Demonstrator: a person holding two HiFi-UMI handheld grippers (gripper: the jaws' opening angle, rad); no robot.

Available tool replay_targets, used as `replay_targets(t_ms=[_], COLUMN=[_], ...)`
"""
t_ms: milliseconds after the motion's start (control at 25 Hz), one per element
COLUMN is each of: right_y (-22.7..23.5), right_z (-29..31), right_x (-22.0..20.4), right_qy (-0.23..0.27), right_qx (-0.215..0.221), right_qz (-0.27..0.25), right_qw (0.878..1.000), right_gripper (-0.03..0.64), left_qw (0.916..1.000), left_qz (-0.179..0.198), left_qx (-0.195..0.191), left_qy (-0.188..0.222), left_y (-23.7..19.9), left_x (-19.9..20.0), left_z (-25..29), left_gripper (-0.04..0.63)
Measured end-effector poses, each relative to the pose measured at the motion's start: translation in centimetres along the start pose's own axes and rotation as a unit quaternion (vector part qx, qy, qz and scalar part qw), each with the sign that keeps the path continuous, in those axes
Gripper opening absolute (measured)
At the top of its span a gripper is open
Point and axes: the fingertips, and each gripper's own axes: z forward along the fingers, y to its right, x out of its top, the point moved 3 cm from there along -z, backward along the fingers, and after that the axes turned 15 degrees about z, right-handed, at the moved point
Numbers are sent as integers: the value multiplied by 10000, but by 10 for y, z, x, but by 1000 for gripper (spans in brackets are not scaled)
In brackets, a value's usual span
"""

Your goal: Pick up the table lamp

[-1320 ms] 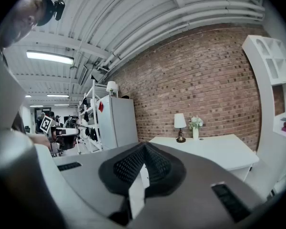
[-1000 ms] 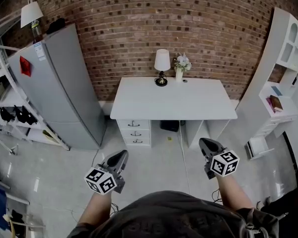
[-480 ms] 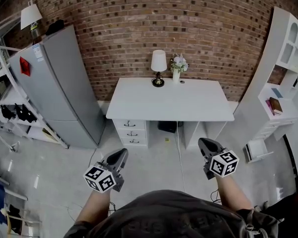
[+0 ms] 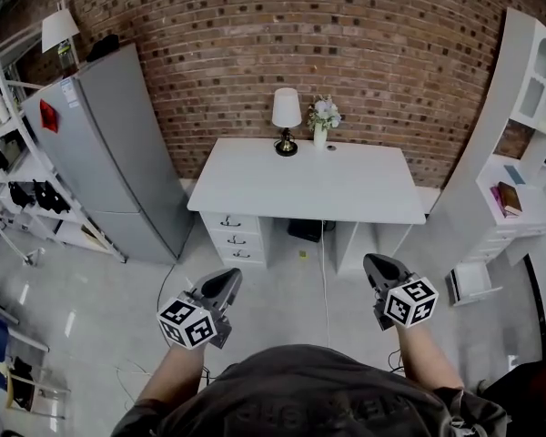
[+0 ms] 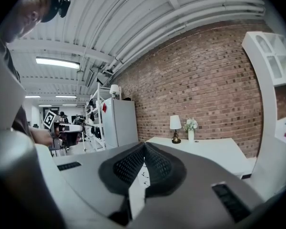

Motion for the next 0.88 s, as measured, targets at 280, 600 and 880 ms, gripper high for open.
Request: replay_targets(t_ms=[280,600,880], right_y=[17,30,38], right_z=[10,56,150], right_x=[2,8,18], right_qy=[-30,-114,81], right_qx=[89,-43,-332], right_qz=[53,44,66], right_qw=[9999,9999,9994], right_gripper=[-6,-6,-6], left_qw=[9999,9999,9989], left_qz=[22,-161,-255], left_qx=[119,-6,-379], left_qy=[-34,-30,59], left_y=[-5,-54,-164], left_x=[-1,-18,-37], left_z=[15,43,88], left_gripper=[5,5,5])
